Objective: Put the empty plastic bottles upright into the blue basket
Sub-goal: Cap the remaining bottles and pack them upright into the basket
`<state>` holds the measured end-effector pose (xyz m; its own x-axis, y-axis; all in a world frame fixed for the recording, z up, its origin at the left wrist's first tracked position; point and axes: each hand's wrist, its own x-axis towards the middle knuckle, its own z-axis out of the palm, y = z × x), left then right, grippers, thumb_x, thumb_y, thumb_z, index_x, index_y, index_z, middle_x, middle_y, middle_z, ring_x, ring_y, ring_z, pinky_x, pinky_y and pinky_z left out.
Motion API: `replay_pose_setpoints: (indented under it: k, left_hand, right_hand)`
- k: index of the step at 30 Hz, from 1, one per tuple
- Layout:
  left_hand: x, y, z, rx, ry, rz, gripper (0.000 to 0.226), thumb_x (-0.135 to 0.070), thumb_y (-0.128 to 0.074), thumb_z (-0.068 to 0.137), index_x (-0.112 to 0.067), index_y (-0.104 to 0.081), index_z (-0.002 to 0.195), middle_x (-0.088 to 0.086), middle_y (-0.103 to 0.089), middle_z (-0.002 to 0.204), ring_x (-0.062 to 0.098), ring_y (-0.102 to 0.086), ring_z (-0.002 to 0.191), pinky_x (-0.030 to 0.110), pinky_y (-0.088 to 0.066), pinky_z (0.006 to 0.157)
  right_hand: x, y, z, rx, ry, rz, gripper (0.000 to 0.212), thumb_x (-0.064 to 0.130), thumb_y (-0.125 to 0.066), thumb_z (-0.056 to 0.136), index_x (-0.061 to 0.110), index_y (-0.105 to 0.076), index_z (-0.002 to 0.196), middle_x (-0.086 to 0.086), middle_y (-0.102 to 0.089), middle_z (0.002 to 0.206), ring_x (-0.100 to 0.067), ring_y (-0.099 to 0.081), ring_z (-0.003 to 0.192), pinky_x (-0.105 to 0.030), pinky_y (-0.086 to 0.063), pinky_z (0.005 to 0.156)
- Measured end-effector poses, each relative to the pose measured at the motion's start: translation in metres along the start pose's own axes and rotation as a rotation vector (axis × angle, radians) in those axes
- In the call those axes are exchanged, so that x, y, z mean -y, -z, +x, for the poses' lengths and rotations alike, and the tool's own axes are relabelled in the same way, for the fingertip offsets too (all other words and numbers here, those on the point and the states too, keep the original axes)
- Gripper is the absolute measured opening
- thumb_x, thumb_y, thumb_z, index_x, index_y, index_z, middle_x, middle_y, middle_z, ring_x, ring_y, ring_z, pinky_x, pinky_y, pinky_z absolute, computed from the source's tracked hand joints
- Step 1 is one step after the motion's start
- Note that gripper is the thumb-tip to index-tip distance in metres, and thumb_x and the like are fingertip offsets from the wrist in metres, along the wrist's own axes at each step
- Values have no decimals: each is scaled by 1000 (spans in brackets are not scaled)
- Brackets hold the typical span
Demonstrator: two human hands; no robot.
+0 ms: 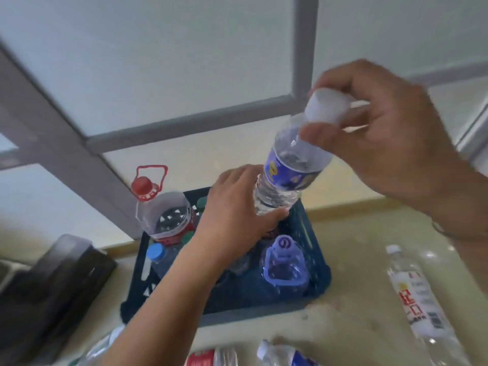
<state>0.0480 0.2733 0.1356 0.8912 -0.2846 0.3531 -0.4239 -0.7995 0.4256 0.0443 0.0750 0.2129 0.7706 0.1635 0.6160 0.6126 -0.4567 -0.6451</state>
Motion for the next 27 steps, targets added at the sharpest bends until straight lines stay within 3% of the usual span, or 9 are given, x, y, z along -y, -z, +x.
replay_pose_setpoints:
  k: [4,9,14,17,20,21,24,26,27]
  left_hand:
    - [54,-3,-32,150,67,214,60,-45,-75,82,-22,-56,134,-2,-54,144,24,-40,138,46,-28,117]
    - [87,-7,-73,42,9,148,28,-21,-80,79,-19,-70,106,2,-66,130,28,-50,133,52,-39,110]
    - [84,-18,-118,-98,-426,51,11,-6,-71,82,-11,-73,92,8,-69,125,31,-58,125,52,-43,104]
    - [79,-28,-147,63,-753,36,17,-20,-57,100,-16,-73,96,5,-68,128,25,-59,126,43,-45,107]
    - [72,-42,-166,541,-777,-107,46,-38,-30,108,-4,-59,121,9,-55,139,23,-46,133,38,-37,113]
    - [73,-49,-169,659,-801,-141,42,-34,-31,109,-4,-58,123,9,-53,139,22,-46,132,38,-35,113]
    - [84,-84,-180,641,-881,129,28,-18,-41,105,-22,-62,122,-3,-61,134,16,-60,115,31,-47,98]
    - [91,-105,-184,697,-786,146,39,-35,-57,93,-27,-56,131,-3,-60,138,18,-63,114,33,-52,95]
    - [90,-114,-184,783,-736,203,60,-49,-66,83,-27,-50,137,-1,-58,141,20,-62,117,34,-53,97]
  right_hand:
    - [-18,-58,3,116,-161,-175,45,59,-64,73,28,-58,104,21,-58,88,-9,-66,64,-36,-57,64]
    - [-56,-116,-15,348,-214,-262,36,47,-70,82,23,-58,105,8,-60,97,-13,-63,75,-41,-55,72]
    - [-86,-154,-31,542,-310,-306,32,51,-68,77,29,-53,95,9,-56,93,-14,-58,79,-43,-52,74]
    - [-93,-160,-30,628,-364,-321,33,46,-75,74,26,-54,90,8,-51,87,-14,-53,76,-32,-47,70]
    - [-95,-158,-27,689,-416,-323,32,33,-80,75,19,-56,91,10,-50,81,-11,-48,72,-26,-39,62]
    - [-95,-159,-26,699,-421,-325,32,32,-80,75,19,-55,91,10,-50,79,-12,-48,71,-25,-38,60]
    - [-90,-162,-24,733,-456,-339,34,33,-81,73,20,-57,93,10,-51,80,-11,-50,72,-24,-38,58]
    - [-82,-158,-20,795,-469,-364,37,41,-81,72,22,-58,96,8,-56,87,-14,-55,78,-26,-44,64]
    - [-76,-152,-18,825,-452,-414,40,47,-78,73,23,-60,99,6,-60,92,-16,-58,83,-30,-49,70]
